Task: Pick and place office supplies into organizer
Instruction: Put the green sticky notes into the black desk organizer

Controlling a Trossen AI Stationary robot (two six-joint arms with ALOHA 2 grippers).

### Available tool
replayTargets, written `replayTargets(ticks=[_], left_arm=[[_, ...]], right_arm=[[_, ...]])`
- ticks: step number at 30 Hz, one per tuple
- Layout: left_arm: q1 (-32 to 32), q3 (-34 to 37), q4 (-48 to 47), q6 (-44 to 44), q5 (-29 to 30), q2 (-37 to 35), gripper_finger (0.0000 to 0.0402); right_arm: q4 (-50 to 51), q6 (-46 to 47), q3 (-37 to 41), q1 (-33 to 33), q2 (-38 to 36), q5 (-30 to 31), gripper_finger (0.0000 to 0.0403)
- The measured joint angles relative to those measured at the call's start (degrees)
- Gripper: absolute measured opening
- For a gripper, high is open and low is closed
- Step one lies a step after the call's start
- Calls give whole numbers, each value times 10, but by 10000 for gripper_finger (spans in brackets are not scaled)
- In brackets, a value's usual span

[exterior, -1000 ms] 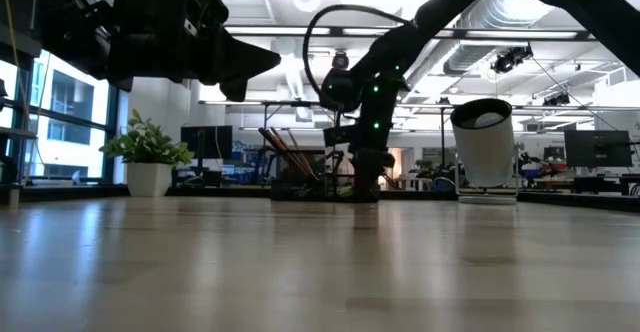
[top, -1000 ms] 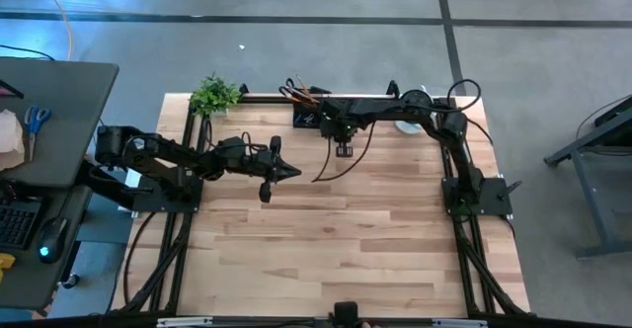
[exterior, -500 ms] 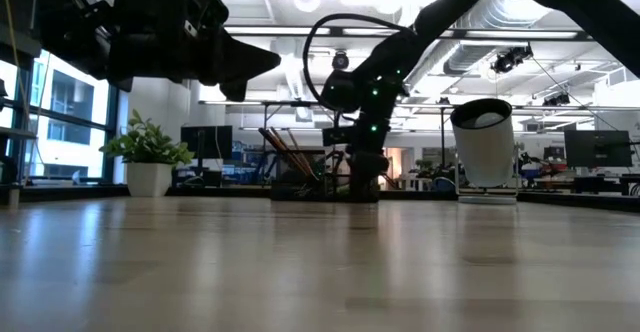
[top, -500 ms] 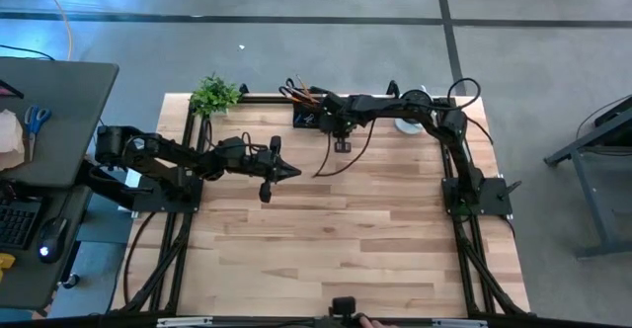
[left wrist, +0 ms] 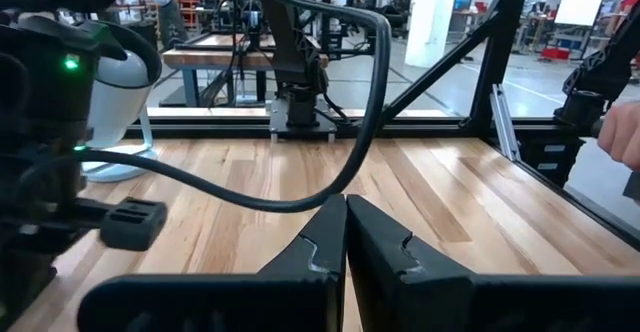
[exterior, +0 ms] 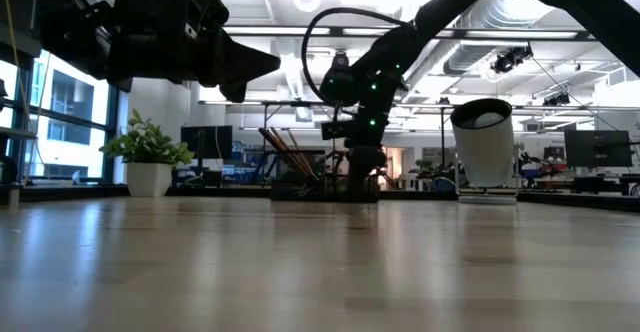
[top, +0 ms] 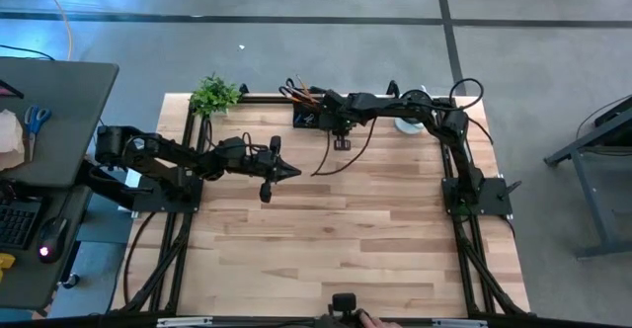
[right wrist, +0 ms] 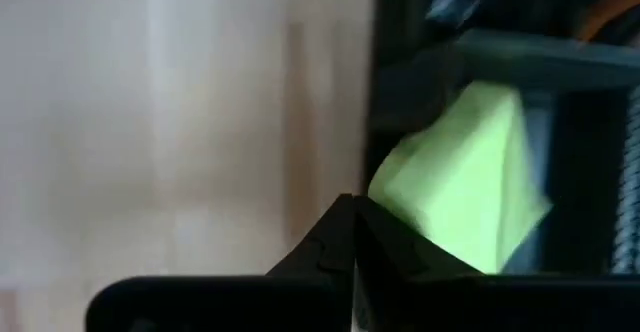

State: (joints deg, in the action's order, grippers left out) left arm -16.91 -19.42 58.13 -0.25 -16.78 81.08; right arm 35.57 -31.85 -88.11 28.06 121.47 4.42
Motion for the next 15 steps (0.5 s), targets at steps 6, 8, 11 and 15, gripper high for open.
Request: replayTargets(ticks=[6, 8, 11, 15], left_arm=[[0, 0, 0, 0, 0, 0, 3], [0, 0, 0, 0, 0, 0, 2], [0, 0, 0, 0, 0, 0, 1], [0, 0, 0, 0, 0, 0, 2]], right_arm=[[-41, -11, 0, 2, 0, 15, 2], [-38, -11, 0, 2, 0, 10, 2], [-8, -14, 0, 1, -2, -26, 2], [38, -16, 0, -4, -8, -53, 2]])
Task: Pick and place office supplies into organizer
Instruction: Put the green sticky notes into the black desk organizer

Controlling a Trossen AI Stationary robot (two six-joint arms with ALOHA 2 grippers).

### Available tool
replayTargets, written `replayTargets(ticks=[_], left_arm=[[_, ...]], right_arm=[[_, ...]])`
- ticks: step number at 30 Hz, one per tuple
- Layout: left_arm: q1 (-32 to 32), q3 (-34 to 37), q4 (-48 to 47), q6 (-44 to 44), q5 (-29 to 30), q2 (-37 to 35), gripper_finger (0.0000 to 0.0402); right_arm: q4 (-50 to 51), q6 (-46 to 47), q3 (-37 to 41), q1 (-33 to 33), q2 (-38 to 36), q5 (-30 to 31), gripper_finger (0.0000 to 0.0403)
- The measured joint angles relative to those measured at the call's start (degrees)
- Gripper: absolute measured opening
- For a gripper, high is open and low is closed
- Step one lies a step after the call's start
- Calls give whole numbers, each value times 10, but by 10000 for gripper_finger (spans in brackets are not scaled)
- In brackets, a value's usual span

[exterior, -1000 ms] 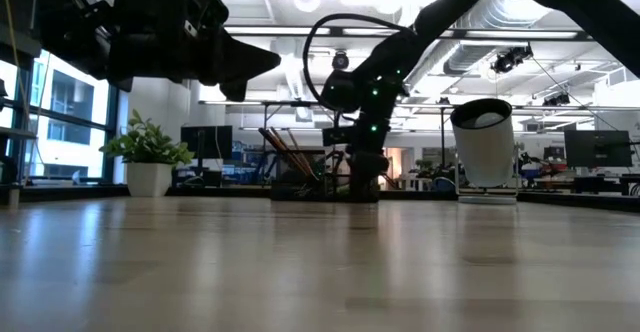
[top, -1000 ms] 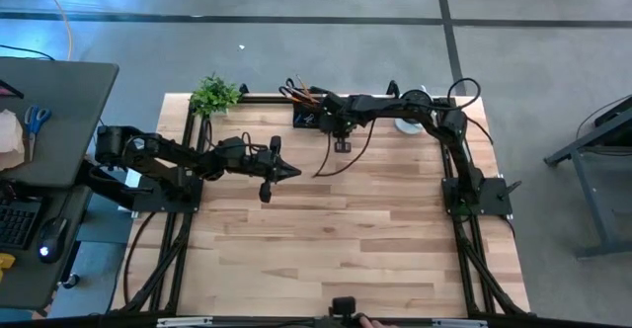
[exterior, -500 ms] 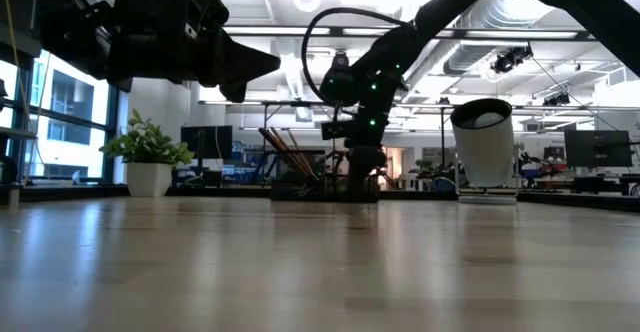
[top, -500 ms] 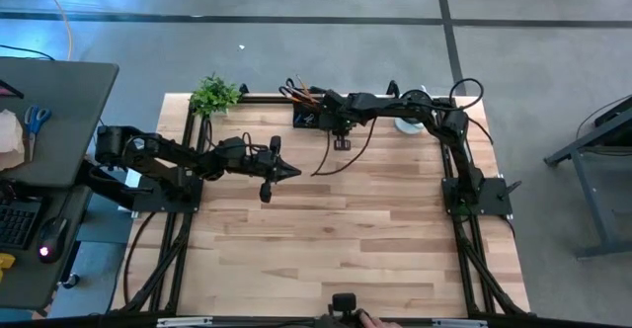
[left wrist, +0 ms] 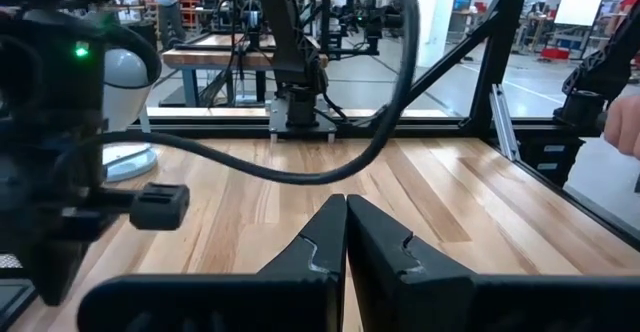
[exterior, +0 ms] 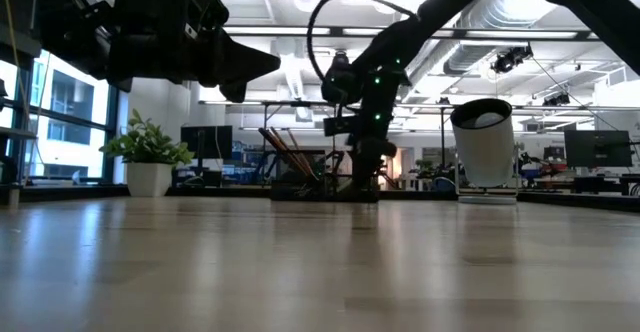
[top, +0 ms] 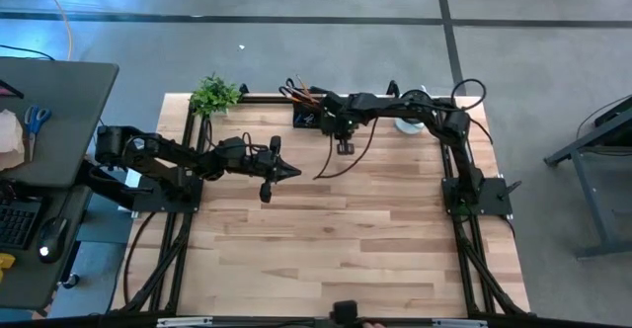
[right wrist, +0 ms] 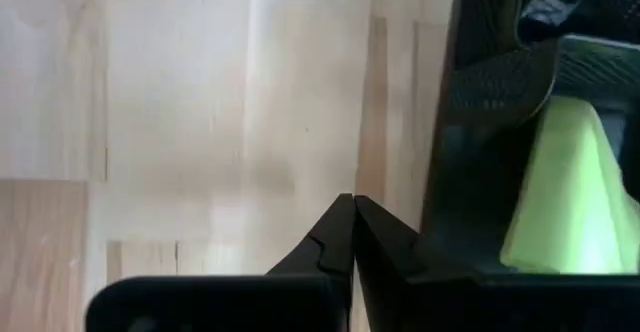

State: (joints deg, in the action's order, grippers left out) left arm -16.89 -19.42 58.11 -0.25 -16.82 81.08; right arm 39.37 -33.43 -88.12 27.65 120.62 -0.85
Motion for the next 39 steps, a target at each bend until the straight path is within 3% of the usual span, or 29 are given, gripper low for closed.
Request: replayTargets(ticks=[7, 12, 18, 23, 27, 32, 39], left_arm=[[0, 0, 0, 0, 0, 0, 1], [0, 0, 0, -1, 0, 0, 1], [0, 0, 0, -1, -1, 0, 2], [0, 0, 0, -2, -1, 0, 2], [0, 0, 0, -2, -1, 0, 1], [0, 0, 1, -2, -1, 0, 1], [0, 0, 1, -2, -1, 0, 1]], right_arm=[[29, 15, -32, 1, -22, 66, 1], [11, -2, -66, 1, -28, 166, 3], [35, -97, -68, -4, -28, 203, 49], [41, -138, -66, -7, -27, 171, 112], [38, -165, -66, -8, -20, 160, 139], [47, -183, -66, -8, -8, 173, 134], [51, -217, -66, -7, 3, 203, 98]])
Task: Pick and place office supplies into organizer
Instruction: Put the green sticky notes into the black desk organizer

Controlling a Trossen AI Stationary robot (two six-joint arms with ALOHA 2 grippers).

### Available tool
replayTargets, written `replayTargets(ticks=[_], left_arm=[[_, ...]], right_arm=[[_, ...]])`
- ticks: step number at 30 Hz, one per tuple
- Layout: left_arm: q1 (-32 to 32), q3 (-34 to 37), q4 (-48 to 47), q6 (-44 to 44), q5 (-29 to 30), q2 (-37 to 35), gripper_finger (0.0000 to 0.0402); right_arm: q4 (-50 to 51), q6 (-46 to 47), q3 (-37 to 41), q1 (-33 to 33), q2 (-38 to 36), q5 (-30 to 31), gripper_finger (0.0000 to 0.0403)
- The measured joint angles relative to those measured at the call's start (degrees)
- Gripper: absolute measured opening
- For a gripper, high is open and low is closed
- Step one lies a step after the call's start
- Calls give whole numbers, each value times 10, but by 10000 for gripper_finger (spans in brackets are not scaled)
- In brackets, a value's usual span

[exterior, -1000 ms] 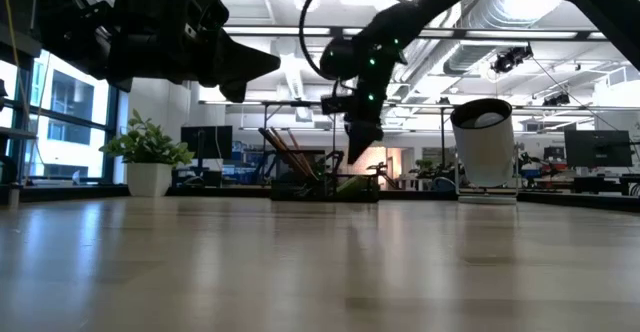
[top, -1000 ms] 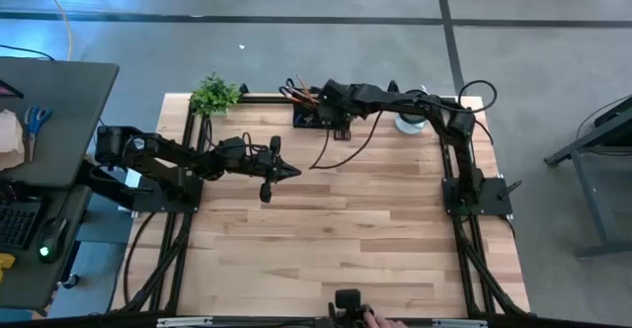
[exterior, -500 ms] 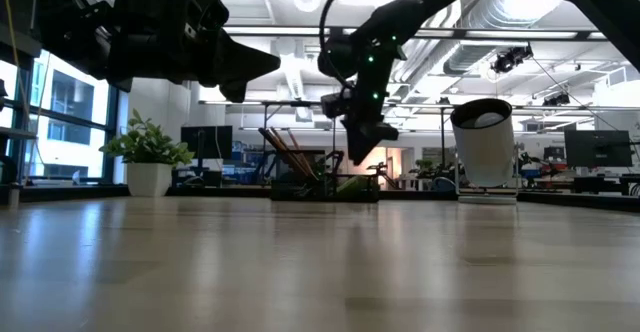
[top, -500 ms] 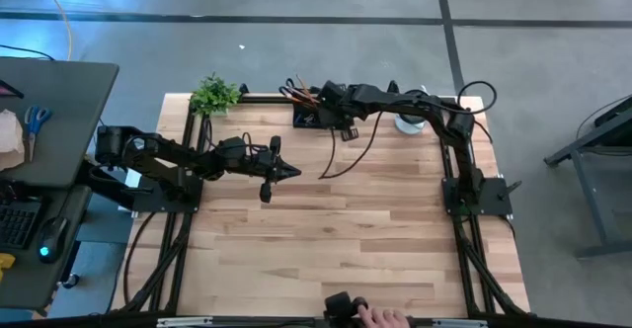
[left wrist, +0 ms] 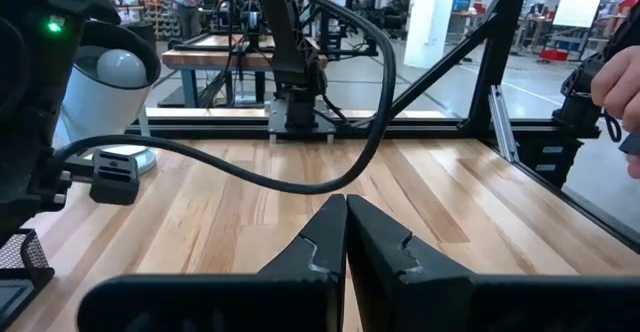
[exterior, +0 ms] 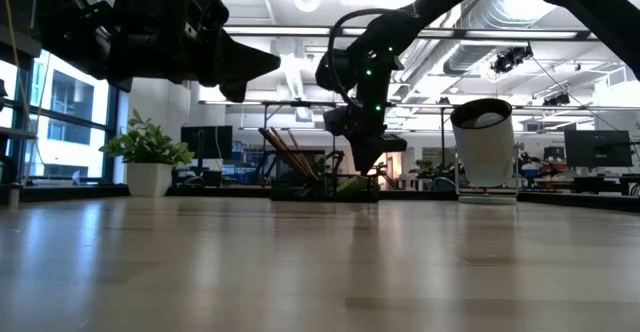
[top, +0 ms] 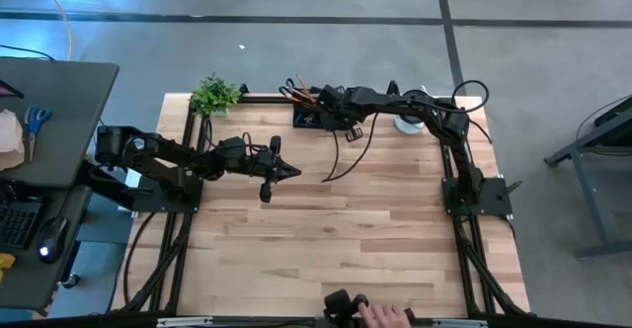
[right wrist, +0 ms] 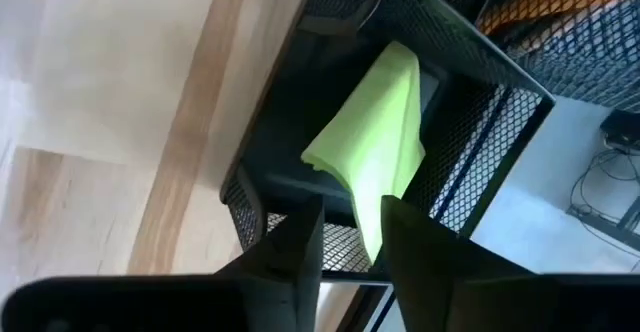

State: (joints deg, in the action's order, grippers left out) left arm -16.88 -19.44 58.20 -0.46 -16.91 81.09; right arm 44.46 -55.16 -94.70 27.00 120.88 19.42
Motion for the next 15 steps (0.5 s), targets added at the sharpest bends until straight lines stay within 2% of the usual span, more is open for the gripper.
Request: replayTargets(ticks=[7, 15], left_arm=[[0, 0, 0, 0, 0, 0, 1], [0, 0, 0, 0, 0, 0, 1]], right_arm=[[3, -2, 0, 11, 0, -15, 70], [-7, 11, 0, 19, 4, -21, 67]])
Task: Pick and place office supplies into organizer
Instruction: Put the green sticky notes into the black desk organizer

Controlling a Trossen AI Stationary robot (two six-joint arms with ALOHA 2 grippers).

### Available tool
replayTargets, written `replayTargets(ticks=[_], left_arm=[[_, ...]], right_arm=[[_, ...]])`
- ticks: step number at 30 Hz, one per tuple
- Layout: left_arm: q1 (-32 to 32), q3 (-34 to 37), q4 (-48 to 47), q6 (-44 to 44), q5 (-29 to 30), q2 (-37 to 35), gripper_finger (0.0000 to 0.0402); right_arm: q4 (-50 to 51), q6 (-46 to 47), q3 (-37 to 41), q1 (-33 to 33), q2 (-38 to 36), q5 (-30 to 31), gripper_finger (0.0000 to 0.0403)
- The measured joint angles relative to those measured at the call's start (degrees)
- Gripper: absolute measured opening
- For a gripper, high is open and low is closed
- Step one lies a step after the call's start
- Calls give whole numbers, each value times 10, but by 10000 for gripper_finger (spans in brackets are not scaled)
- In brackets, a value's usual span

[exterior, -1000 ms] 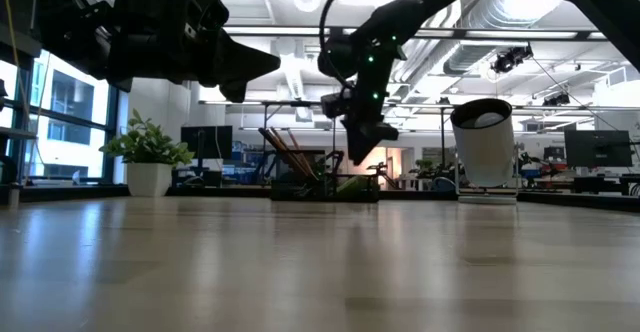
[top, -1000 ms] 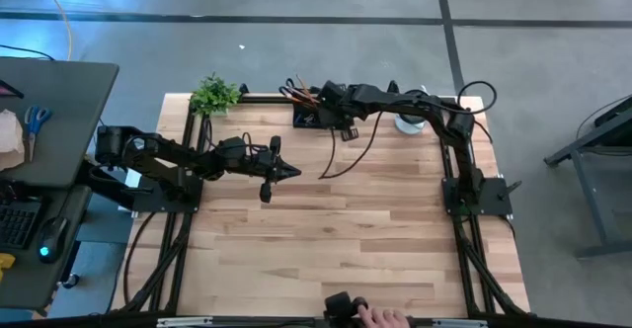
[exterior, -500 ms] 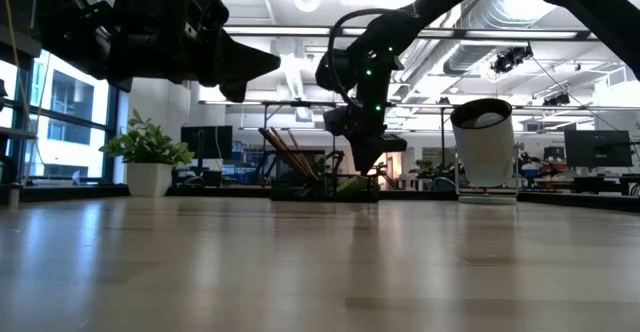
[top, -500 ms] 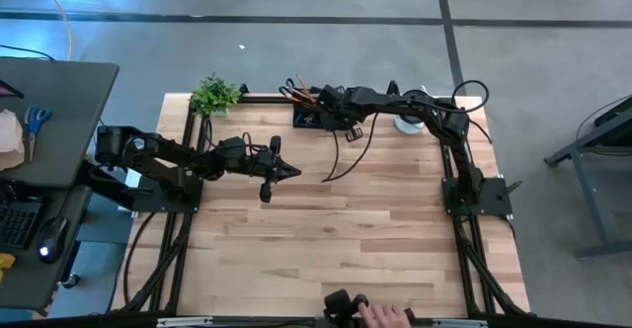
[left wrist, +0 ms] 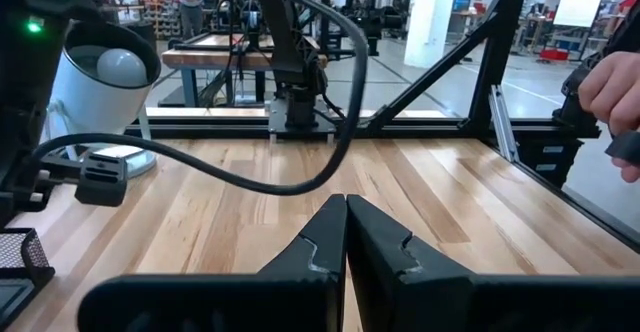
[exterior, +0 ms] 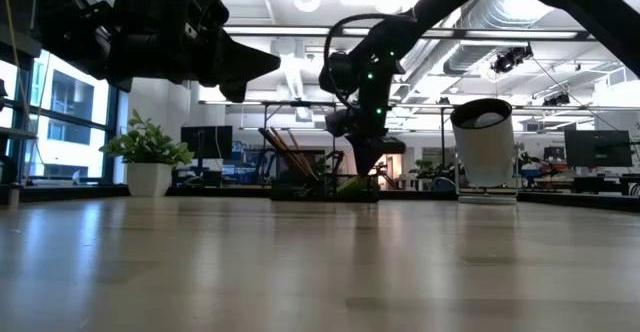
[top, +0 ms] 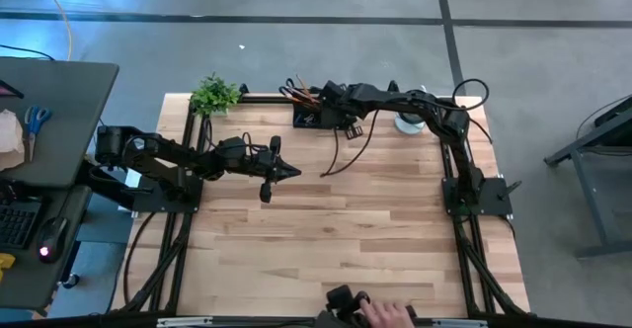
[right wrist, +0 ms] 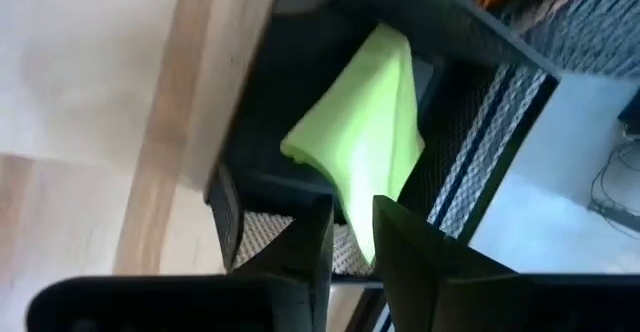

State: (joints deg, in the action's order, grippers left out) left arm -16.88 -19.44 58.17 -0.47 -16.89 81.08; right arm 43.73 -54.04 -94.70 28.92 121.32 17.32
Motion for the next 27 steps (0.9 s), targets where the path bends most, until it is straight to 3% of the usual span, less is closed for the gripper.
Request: replayTargets(ticks=[4, 16, 24, 27], left_arm=[[0, 0, 0, 0, 0, 0, 1], [0, 0, 0, 0, 0, 0, 1], [0, 0, 0, 1, 0, 0, 1], [0, 0, 0, 1, 0, 0, 1]], right_arm=[[-10, -4, 0, -1, 3, -21, 67], [-32, 4, 0, 0, 33, 22, 65], [-23, 17, -5, -7, 33, 48, 11], [-7, 43, -5, -13, 31, 59, 7]])
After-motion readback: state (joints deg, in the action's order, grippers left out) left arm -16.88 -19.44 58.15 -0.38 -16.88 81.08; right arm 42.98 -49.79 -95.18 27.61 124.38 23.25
